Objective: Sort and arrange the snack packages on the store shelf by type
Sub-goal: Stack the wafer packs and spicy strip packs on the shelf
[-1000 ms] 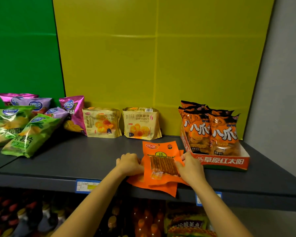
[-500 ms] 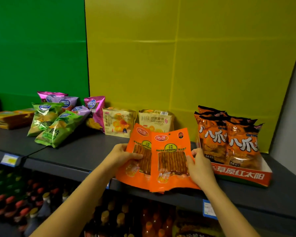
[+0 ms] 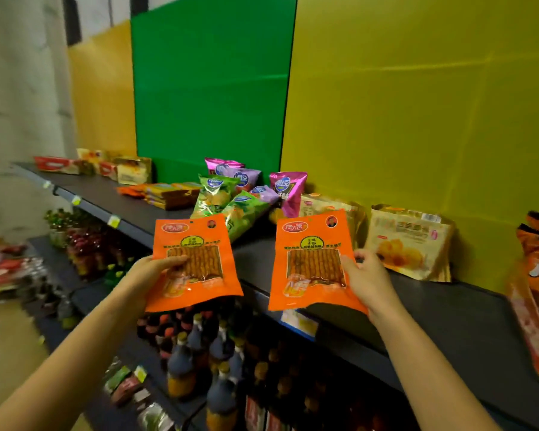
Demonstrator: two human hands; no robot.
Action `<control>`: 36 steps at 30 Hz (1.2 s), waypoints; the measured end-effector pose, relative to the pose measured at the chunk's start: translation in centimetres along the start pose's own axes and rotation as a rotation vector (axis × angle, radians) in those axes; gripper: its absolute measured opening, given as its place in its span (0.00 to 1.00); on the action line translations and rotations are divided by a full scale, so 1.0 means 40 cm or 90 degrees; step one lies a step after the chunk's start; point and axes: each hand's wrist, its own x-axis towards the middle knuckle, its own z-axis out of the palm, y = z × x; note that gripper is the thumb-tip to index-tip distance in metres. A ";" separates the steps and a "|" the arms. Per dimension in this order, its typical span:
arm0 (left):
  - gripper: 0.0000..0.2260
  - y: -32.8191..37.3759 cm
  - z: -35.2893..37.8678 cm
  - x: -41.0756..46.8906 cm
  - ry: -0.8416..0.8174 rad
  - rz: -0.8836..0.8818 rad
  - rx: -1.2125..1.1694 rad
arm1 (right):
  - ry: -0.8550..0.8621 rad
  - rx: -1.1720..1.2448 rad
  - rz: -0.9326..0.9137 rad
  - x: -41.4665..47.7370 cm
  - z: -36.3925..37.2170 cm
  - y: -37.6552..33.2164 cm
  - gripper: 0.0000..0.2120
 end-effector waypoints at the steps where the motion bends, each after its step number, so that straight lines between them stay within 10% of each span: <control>1: 0.02 -0.004 -0.048 0.012 0.013 -0.008 -0.002 | -0.011 0.004 -0.008 0.003 0.047 -0.014 0.08; 16: 0.06 0.119 -0.670 0.234 0.113 -0.065 -0.058 | -0.103 0.077 -0.024 0.048 0.779 -0.233 0.05; 36: 0.05 0.297 -0.901 0.882 0.066 0.046 -0.131 | -0.047 0.080 -0.023 0.538 1.355 -0.403 0.10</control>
